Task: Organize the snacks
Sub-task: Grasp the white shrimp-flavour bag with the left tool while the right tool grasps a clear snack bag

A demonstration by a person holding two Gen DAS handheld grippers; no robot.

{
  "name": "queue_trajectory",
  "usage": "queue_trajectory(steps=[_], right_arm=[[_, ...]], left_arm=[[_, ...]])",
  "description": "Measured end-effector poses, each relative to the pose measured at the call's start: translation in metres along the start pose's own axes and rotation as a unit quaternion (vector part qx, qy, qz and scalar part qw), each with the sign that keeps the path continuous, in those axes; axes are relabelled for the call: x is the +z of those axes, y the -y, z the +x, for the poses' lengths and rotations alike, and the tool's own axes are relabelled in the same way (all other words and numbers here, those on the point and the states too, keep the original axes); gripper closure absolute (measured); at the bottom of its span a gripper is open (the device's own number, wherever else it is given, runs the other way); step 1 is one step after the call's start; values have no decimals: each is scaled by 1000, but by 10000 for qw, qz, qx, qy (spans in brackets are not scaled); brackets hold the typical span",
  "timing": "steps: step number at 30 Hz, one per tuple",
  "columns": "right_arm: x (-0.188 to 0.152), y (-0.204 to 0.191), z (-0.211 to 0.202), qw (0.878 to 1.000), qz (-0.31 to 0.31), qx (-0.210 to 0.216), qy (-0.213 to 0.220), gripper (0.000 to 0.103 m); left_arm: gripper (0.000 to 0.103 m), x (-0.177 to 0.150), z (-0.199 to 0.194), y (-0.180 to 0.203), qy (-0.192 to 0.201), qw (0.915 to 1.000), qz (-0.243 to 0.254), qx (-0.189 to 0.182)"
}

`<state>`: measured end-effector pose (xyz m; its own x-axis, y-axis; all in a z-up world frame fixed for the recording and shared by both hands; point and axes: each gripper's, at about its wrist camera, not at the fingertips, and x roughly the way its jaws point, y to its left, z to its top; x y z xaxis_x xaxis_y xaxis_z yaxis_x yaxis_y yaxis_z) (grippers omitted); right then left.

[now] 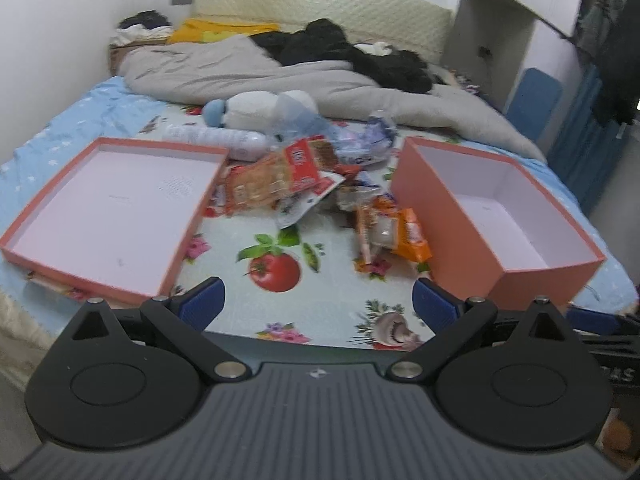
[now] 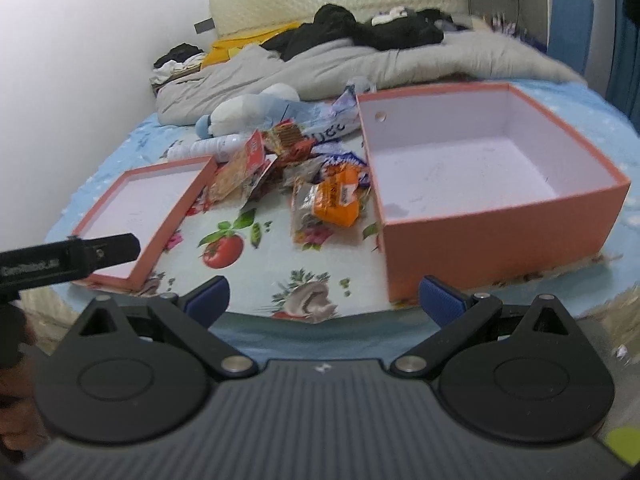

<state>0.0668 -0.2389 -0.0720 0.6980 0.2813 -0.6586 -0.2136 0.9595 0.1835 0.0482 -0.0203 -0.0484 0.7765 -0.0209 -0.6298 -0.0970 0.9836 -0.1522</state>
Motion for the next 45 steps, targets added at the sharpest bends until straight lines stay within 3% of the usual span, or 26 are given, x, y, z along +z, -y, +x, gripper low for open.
queue_trajectory(steps=[3, 6, 13, 19, 29, 34, 38, 45], right_arm=[[0, 5, 6, 9994, 299, 145, -61, 0], [0, 0, 11, 9998, 63, 161, -19, 5], [7, -11, 30, 9997, -148, 153, 68, 24], [14, -24, 54, 9988, -428, 193, 107, 24], [33, -49, 123, 9948, -1003, -136, -149, 24], [48, -61, 170, 9862, -1559, -496, -267, 24], [58, -65, 205, 9776, -1815, -882, -603, 24], [65, -73, 237, 9563, -2555, -1111, -890, 24]], left_arm=[[2, 0, 2, -4, 50, 10000, 47, -26], [2, 1, 7, -10, 55, 10000, 21, -47], [2, 7, 42, -17, -173, 9998, 2, -122], [3, 17, 85, -24, -294, 9987, -11, -411], [3, 51, 187, -40, -443, 9983, 265, -259], [4, 70, 252, -53, -622, 9969, 308, -381], [10, 75, 292, -58, -876, 9944, 296, -512], [20, 77, 330, -50, -1151, 9913, 394, -506]])
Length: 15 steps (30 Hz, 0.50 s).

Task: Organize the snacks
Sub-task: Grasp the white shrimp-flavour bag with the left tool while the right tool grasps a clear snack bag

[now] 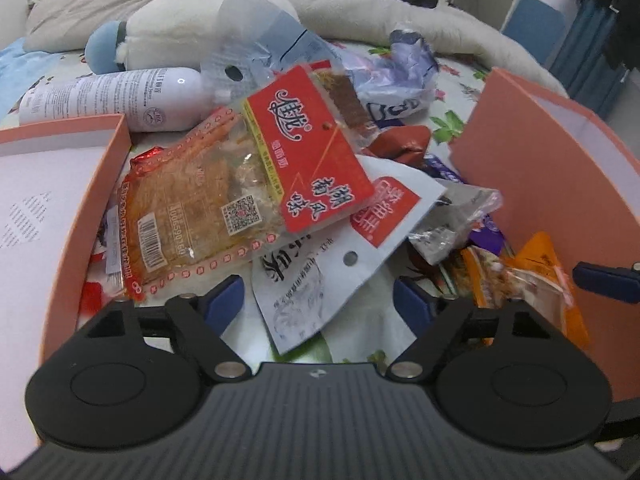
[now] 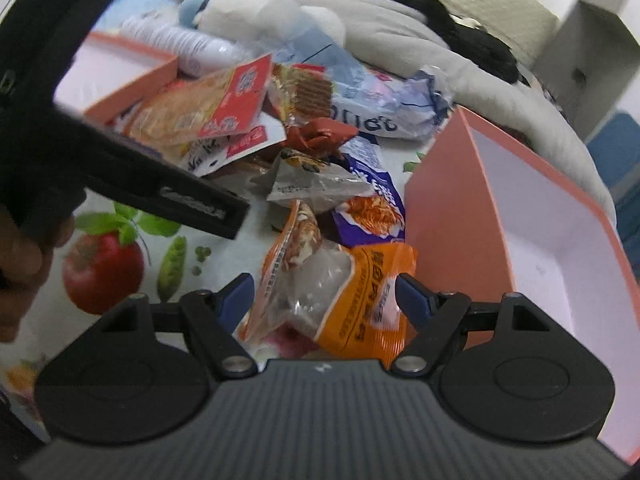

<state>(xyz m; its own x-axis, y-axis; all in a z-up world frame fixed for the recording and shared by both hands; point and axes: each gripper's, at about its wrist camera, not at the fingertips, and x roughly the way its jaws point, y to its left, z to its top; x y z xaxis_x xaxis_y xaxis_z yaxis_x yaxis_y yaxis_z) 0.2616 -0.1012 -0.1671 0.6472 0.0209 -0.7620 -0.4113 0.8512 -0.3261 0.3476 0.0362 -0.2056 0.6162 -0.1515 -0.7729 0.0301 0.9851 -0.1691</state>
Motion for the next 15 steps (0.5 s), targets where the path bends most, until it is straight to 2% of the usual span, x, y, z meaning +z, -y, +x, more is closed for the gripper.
queue_trajectory(steps=[4, 6, 10, 12, 13, 14, 15], right_arm=[[9, -4, 15, 9996, -213, -52, -180, 24], [12, -6, 19, 9989, -375, -207, -205, 24], [15, -8, 25, 9981, -460, -233, -327, 25], [12, -11, 28, 9977, -529, -232, -345, 25], [10, -12, 29, 9977, -541, -214, -354, 28], [8, -13, 31, 9976, -532, -204, -398, 36], [6, -13, 32, 9974, -516, -231, -447, 42]], left_arm=[[28, 1, 12, 2, 48, 9997, 32, 225], [33, 3, 14, 2, 113, 9995, -20, 282], [41, 4, 17, 2, 232, 9993, -63, 296], [50, 1, 16, 4, 299, 9989, 18, 352], [61, -1, 16, 5, 338, 9985, 75, 432], [72, -1, 16, 6, 363, 9982, 117, 461], [76, 0, 17, 5, 372, 9981, 134, 480]])
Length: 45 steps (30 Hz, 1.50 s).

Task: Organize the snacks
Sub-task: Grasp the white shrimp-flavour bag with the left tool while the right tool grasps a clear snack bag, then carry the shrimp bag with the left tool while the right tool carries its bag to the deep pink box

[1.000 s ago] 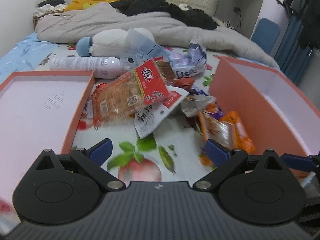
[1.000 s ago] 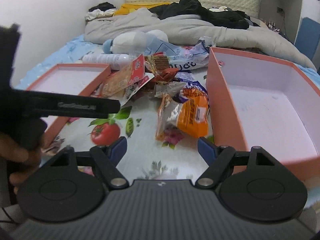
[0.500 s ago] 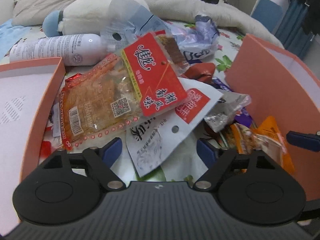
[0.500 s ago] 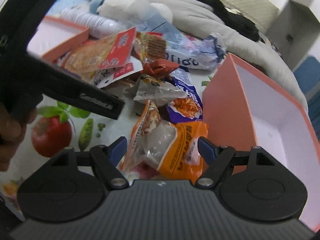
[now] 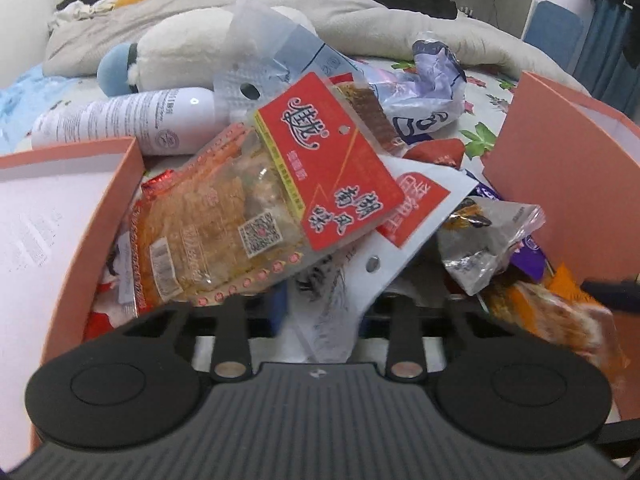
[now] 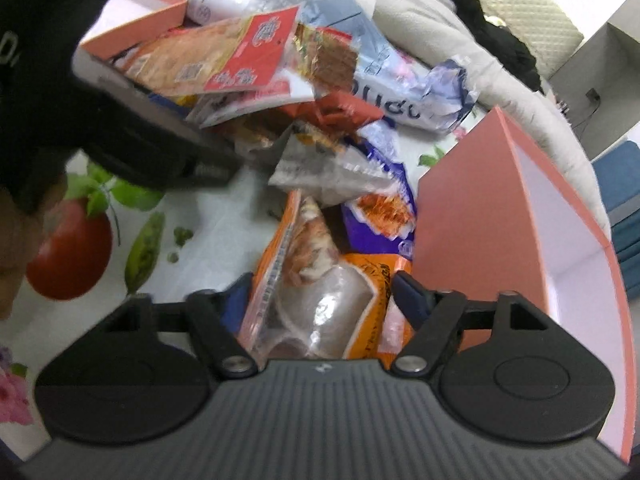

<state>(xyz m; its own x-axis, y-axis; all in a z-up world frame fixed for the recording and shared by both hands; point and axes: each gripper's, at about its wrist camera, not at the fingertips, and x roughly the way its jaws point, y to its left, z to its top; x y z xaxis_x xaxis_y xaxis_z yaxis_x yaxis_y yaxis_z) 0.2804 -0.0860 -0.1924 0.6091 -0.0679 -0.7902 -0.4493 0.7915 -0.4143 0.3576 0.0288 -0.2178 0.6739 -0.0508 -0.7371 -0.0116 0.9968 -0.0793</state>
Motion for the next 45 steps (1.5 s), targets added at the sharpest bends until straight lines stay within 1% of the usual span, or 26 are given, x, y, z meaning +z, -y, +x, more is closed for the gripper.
queue_trajectory(steps=[1, 2, 4, 8, 10, 13, 16, 18, 20, 23, 24, 27, 31, 34, 41, 45], right_arm=[[-3, -1, 1, 10000, 16, -38, -1, 48], [-5, -3, 0, 9999, 6, -73, 68, 48], [-8, -5, -2, 9997, 18, -116, 224, 49], [-17, -2, -11, 9983, 236, -110, 522, 51], [-23, 1, -18, 9973, 328, -106, 645, 51], [-33, 6, -29, 9957, 482, 34, 787, 51], [-42, 13, -44, 9935, 676, 311, 860, 51], [-47, 16, -55, 9921, 694, 400, 968, 51], [-49, 21, -64, 9917, 752, 508, 909, 51], [-51, 33, -78, 9865, 1115, 903, 784, 51], [-52, 36, -83, 9851, 1200, 955, 780, 51], [-54, 43, -102, 9839, 1274, 867, 907, 51], [-57, 58, -123, 9781, 1558, 992, 961, 51], [-62, 66, -142, 9755, 1659, 972, 1074, 51], [-83, 83, -181, 9695, 1932, 930, 1191, 51], [-99, 92, -201, 9659, 2088, 842, 1279, 51]], left_arm=[[86, 1, 1, -2, 13, 10000, -17, 3], [89, 1, 1, -6, 42, 10000, -72, -27], [92, 0, 2, -12, 122, 9996, -238, -125], [95, -6, -4, -12, 245, 9989, -295, -280], [95, -13, -9, -10, 235, 9984, -412, -321], [95, -21, -23, -7, 282, 9971, -600, -365], [96, -33, -40, -2, 252, 9951, -851, -434], [96, -40, -55, 2, 289, 9944, -928, -409], [96, -46, -71, 5, 230, 9932, -1079, -379], [96, -54, -96, 6, 183, 9886, -1408, -505], [96, -55, -104, 7, 187, 9875, -1468, -548], [96, -56, -124, 11, 214, 9845, -1599, -684], [96, -55, -151, 23, 331, 9807, -1684, -936], [96, -54, -173, 31, 433, 9805, -1654, -970], [96, -61, -219, 46, 534, 9753, -1761, -1224], [96, -68, -248, 54, 644, 9747, -1746, -1237]])
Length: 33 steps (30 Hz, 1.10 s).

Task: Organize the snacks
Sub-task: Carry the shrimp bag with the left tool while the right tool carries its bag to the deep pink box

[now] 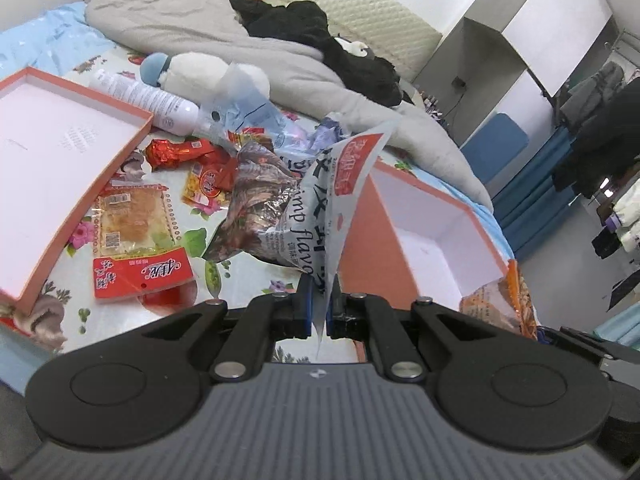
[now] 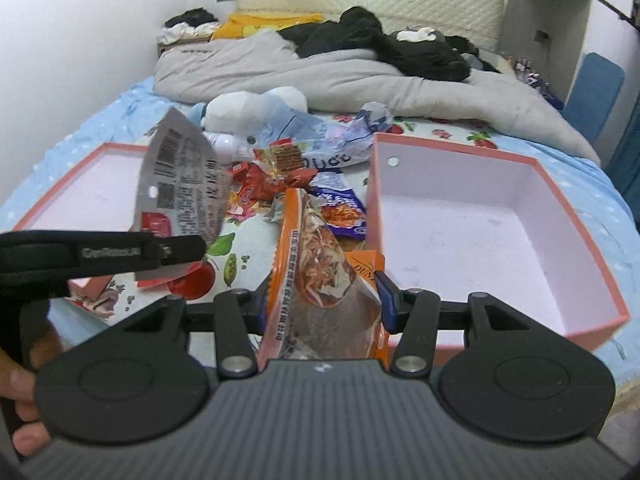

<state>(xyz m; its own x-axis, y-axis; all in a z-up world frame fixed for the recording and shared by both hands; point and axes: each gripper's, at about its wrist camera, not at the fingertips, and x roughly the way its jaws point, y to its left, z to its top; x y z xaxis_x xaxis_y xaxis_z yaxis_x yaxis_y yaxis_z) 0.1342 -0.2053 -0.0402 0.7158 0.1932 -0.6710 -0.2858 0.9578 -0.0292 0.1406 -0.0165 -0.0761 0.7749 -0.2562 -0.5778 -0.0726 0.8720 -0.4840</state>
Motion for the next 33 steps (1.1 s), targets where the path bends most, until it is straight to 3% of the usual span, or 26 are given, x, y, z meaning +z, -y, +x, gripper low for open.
queue_trajectory(steps=[16, 25, 33], right_arm=[[-21, 26, -75, 9984, 301, -191, 443, 51], [-36, 53, -100, 9951, 609, -573, 521, 51], [-31, 75, -78, 9942, 747, -634, 450, 51]], left_arm=[[96, -32, -86, 53, 150, 9979, 484, -406], [96, -42, -82, 99, 86, 9937, 752, -824], [96, -34, -42, 129, -200, 9902, 971, -982]])
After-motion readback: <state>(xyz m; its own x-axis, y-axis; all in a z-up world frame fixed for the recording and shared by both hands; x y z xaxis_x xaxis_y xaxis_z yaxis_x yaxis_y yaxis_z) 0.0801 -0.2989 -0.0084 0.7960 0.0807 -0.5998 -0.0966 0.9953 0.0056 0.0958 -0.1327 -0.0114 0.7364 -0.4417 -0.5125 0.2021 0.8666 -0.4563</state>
